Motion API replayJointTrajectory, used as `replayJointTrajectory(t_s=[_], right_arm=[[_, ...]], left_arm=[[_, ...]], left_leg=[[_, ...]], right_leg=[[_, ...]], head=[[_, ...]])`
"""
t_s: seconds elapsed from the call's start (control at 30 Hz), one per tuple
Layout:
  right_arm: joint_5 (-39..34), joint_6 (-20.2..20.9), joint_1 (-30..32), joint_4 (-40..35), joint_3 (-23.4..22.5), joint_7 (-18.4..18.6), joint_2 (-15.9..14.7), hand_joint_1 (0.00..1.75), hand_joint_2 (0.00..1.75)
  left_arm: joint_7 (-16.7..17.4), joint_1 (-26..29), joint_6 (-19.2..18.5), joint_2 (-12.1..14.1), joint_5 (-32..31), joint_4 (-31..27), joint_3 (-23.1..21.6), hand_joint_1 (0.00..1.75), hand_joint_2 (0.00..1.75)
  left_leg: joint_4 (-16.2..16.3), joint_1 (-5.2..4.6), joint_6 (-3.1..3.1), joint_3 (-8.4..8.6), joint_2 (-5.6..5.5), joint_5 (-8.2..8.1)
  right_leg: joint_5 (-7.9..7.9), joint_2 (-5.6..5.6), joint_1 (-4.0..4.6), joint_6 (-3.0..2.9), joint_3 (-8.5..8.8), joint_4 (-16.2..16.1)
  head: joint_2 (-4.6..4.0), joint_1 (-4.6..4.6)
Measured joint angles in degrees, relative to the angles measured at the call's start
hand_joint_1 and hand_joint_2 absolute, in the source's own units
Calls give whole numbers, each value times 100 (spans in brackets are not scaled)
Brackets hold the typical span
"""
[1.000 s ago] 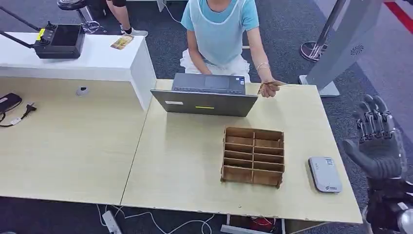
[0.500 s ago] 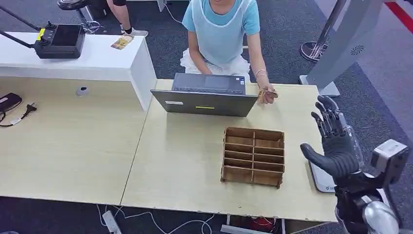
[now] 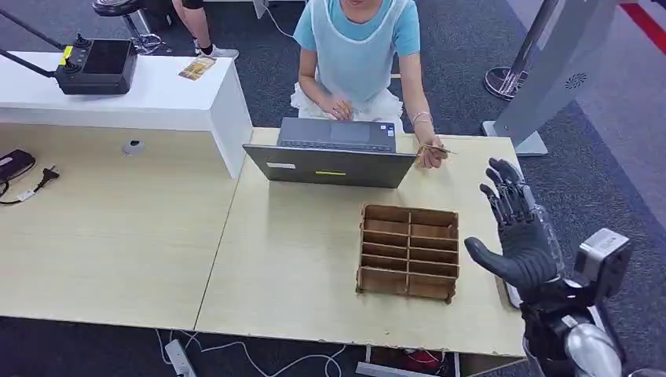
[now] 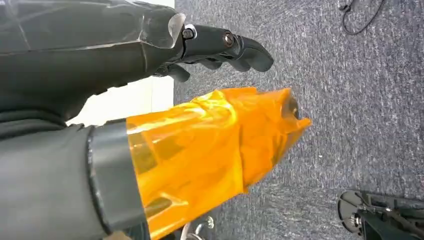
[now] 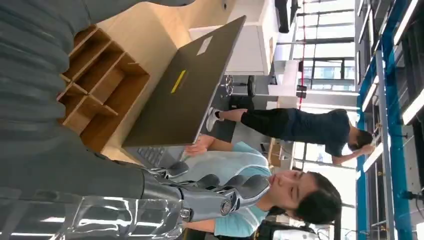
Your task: Pass the card to the sensor for recognition and then transmit it.
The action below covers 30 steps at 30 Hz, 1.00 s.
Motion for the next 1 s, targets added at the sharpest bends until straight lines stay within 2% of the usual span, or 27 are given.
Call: replayJointTrajectory(t_s=[0.3, 0.47, 0.53, 0.7, 0.83, 0.9, 1.0], right_arm=[[-44, -44, -1, 59, 24, -85, 0, 0, 175], [11, -123, 191, -65, -61, -96, -11, 0, 175], [76, -36, 330, -177, -142, -100, -70, 0, 175], [2, 569, 599, -284, -475, -65, -214, 0, 175], [20, 752, 818, -332, -651, -59, -227, 0, 175], [180, 818, 942, -393, -654, -15, -214, 0, 175], [415, 802, 1165, -505, -658, 48, -153, 0, 175]], left_arm=[[160, 1, -88, -46, -50, 0, 2, 0, 0], [22, 0, -149, -146, -46, 0, 0, 0, 0], [-33, -2, -164, -172, -109, 0, -2, 0, 0], [33, -10, -317, -177, -265, 0, -26, 0, 0], [159, -9, -435, -170, -374, 0, -68, 0, 0], [267, -8, -617, -168, -457, 0, -109, 0, 0], [324, -1, -745, -179, -527, 0, -184, 0, 0]], left_leg=[[0, 0, 0, 1, 0, 0], [1, -1, 0, 2, 0, 0], [1, -1, 0, 1, 0, -1], [1, -1, 0, 1, 0, -2], [0, 0, 0, 2, 1, -1], [0, 0, 0, 3, 1, -1], [0, 0, 0, 2, 0, -1]], right_leg=[[0, 0, 0, 0, -2, 0], [0, 0, 0, 0, -3, -1], [0, 0, 0, 0, -3, -1], [-1, 0, 0, 0, -3, -3], [0, 3, 0, 0, -3, -2], [0, 2, 0, 0, -3, -2], [-1, 0, 0, 0, -3, -2]], head=[[0, -2], [0, -2], [0, 0], [0, 0], [0, -2], [0, -2], [0, -2]])
